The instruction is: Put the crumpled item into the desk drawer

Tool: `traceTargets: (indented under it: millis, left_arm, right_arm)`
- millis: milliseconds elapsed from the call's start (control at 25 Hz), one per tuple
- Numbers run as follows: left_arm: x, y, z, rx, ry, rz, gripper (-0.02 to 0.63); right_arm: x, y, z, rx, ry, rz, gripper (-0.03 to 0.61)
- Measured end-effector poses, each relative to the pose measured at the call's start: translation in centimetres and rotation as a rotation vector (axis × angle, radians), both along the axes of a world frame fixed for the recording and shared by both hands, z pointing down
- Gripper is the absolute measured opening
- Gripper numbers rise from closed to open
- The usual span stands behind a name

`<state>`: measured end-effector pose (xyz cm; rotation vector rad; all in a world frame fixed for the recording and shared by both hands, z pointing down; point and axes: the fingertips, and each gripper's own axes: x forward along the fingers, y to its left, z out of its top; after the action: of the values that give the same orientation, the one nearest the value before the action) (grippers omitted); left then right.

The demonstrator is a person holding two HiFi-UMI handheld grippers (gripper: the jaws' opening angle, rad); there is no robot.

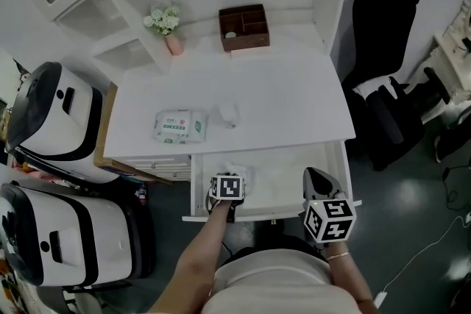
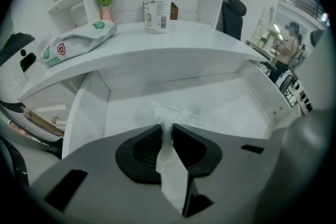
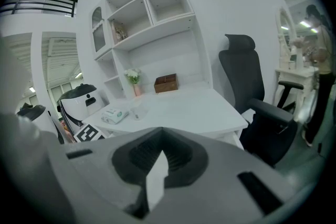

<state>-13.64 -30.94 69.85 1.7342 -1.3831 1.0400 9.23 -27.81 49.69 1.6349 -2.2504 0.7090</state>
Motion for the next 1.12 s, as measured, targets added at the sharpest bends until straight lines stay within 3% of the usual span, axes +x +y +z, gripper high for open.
traceTargets:
  millis: [440,880,1120]
  left_arm:
    - [-0.7,0.5,2.6,-0.13,-0.012,-0.013,0.072]
    - [-1.0,0.4,3.1,-0.138,-0.009,-0.049,0.101]
    - [-1.6,0.4,2.8,-0.113,0.021,-0.063,0.166]
  right_arm:
    - [0.3,-0.6,0.5,-0.021,0.005,-0.001,0.002]
    - [0.3,-0.9,1.0,-0.038,-0.002,-0.005,0.002]
    - [-0.1,-0.9,1.0,-0.038,-0.004,-0.016,0.002]
